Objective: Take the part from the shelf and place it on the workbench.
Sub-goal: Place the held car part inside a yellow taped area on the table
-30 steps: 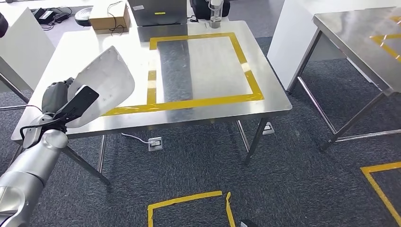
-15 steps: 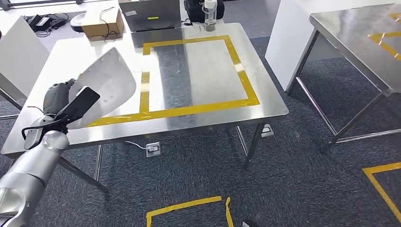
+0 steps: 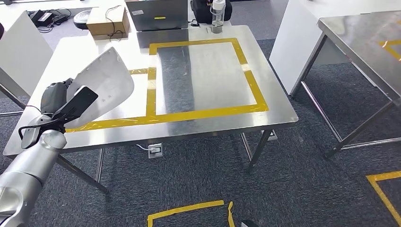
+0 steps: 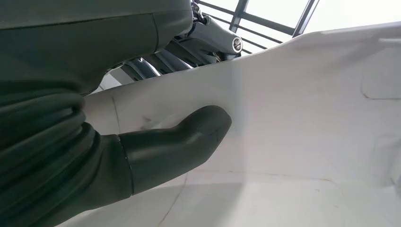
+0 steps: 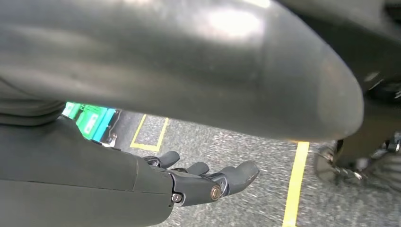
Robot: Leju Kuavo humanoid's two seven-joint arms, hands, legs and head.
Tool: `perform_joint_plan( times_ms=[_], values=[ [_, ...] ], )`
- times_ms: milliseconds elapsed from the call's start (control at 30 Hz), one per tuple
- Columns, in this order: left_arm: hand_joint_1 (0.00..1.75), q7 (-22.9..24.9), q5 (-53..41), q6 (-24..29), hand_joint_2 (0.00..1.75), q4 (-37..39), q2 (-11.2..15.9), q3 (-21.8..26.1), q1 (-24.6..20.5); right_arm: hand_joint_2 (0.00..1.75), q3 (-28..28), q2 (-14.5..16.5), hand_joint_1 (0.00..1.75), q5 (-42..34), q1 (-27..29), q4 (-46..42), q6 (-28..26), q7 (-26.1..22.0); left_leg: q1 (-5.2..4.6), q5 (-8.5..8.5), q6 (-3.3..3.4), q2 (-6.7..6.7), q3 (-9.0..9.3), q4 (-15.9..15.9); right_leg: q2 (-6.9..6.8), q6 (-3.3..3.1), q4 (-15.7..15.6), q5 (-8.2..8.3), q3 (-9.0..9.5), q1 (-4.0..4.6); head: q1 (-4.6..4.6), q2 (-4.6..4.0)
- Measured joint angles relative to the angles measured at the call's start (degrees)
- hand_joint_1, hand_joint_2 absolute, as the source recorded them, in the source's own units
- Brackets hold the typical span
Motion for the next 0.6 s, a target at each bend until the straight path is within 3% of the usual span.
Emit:
perform_joint_plan(
  times_ms=[167, 233, 300, 333, 367, 433, 500, 533, 600],
  values=[
    [1.75, 0.0, -0.1, 0.0, 1.75, -0.1, 0.0, 0.0, -0.2, 0.00, 0.0, 0.0, 0.00, 0.0, 0.0, 0.0, 0.0, 0.2, 0.13, -1.20, -1.75, 0.00, 0.11, 0.8, 0.03, -2.23, -1.7, -0.55, 1.50, 0.27, -0.09, 0.01],
    [1.75, 0.1, -0.1, 0.0, 1.75, -0.2, 0.0, 0.0, -0.2, 0.00, 0.0, 0.0, 0.00, 0.0, -0.1, 0.0, 0.0, 0.2, 0.22, -3.43, -2.16, 0.20, -2.27, 5.8, 0.03, -2.94, -2.0, -0.85, 2.20, 0.18, -0.24, 0.00],
    [1.75, 0.2, -0.1, 0.0, 1.75, -0.1, 0.0, 0.0, 0.0, 0.00, 0.0, 0.0, 0.00, 0.0, 0.0, 0.0, 0.0, 0.2, 0.21, -5.93, -2.35, 0.26, -6.58, 13.3, 0.08, -3.29, -1.9, -1.35, 2.75, 0.28, -0.28, 0.00],
    [1.75, 0.3, -0.1, 0.0, 1.75, 0.0, 0.0, 0.0, 0.2, 0.00, 0.0, 0.0, 0.00, 0.1, 0.0, 0.0, 0.0, 0.2, 0.21, -6.04, -2.33, 0.26, -8.23, 15.6, 0.12, -3.33, -1.9, -1.64, 3.05, 0.34, -0.29, -0.01],
    [1.75, 0.4, -0.1, 0.0, 1.75, 0.0, 0.0, 0.0, 0.3, 0.00, 0.0, 0.0, 0.00, 0.1, 0.0, 0.0, 0.0, 0.2, 0.21, -5.03, -2.20, 0.26, -8.88, 15.7, 0.16, -3.32, -1.9, -1.93, 3.39, 0.40, -0.29, -0.01],
    [1.75, 0.4, -0.2, 0.0, 1.75, 0.0, 0.0, 0.0, 0.4, 0.00, 0.0, 0.0, 0.00, 0.2, 0.1, 0.0, 0.0, 0.2, 0.11, -0.40, -1.67, 0.27, -6.87, 9.7, 0.21, -3.18, -1.8, -2.62, 4.28, 0.51, -0.30, -0.01],
    [1.75, 0.4, -0.2, 0.0, 1.75, 0.0, 0.0, 0.0, 0.2, 0.00, 0.0, 0.0, 0.00, 0.3, 0.0, 0.0, 0.0, 0.1, -0.26, 2.63, -1.01, 0.28, -3.57, 2.5, 0.22, -2.76, -1.8, -3.29, 4.90, 0.65, -0.30, 0.01],
    [1.75, 0.4, -0.2, 0.0, 1.75, 0.0, 0.0, 0.0, 0.1, 0.00, 0.0, 0.0, 0.00, 0.3, 0.0, 0.0, 0.0, 0.0, -0.44, 3.01, -0.76, 0.26, -2.63, 0.6, 0.22, -2.48, -1.8, -3.52, 5.03, 0.68, -0.28, 0.01],
    [1.75, 0.5, -0.2, 0.0, 1.75, 0.0, 0.1, 0.0, 0.0, 0.00, 0.0, 0.0, 0.00, 0.5, -0.1, 0.0, 0.1, -0.1, -0.61, 2.53, -0.32, 0.18, -2.22, -0.3, 0.20, -1.87, -2.0, -3.74, 5.13, 0.63, -0.25, 0.00]
  ],
)
